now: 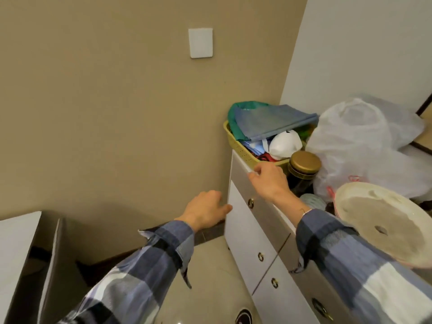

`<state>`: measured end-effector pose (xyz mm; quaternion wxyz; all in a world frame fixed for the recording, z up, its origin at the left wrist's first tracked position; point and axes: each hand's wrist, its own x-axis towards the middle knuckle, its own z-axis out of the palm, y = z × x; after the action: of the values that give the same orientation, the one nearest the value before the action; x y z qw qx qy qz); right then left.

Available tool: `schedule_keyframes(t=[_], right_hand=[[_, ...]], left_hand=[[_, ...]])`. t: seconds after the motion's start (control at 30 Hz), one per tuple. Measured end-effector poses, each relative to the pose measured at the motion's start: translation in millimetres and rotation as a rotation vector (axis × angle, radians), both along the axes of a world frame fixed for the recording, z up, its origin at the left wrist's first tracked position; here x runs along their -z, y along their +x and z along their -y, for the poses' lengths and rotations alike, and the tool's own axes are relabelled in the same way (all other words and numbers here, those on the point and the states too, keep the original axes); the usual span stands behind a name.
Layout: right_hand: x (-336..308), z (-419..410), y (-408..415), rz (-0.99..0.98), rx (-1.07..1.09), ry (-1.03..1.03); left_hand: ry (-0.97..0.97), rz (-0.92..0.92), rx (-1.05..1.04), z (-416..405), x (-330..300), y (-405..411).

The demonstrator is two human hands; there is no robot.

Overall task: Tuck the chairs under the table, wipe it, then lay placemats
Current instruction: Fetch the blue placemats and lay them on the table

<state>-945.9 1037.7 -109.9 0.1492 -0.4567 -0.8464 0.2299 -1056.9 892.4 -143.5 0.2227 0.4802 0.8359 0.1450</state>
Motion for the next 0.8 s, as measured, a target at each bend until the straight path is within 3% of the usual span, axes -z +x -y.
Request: schedule_keyframes(t=[0.3,0.53,0.8], right_hand=[[-1.4,-134.1,-84.1,-0.162,0.151,-0.204],[-9.9,-180.7,-117.1,-0.243,0.335,-0.073],[-16.0,-205.3,-140.2,-0.186,0.391,-0.109]], left_hand=[[0.098,-0.054,-0.007,-143.8,-27.7,-70.4],[0.240,-0.086,0.022,-237.7,-32.9,-109.0],[0.194,-0.292,0.287,-319.0,-14.8,-134.2]])
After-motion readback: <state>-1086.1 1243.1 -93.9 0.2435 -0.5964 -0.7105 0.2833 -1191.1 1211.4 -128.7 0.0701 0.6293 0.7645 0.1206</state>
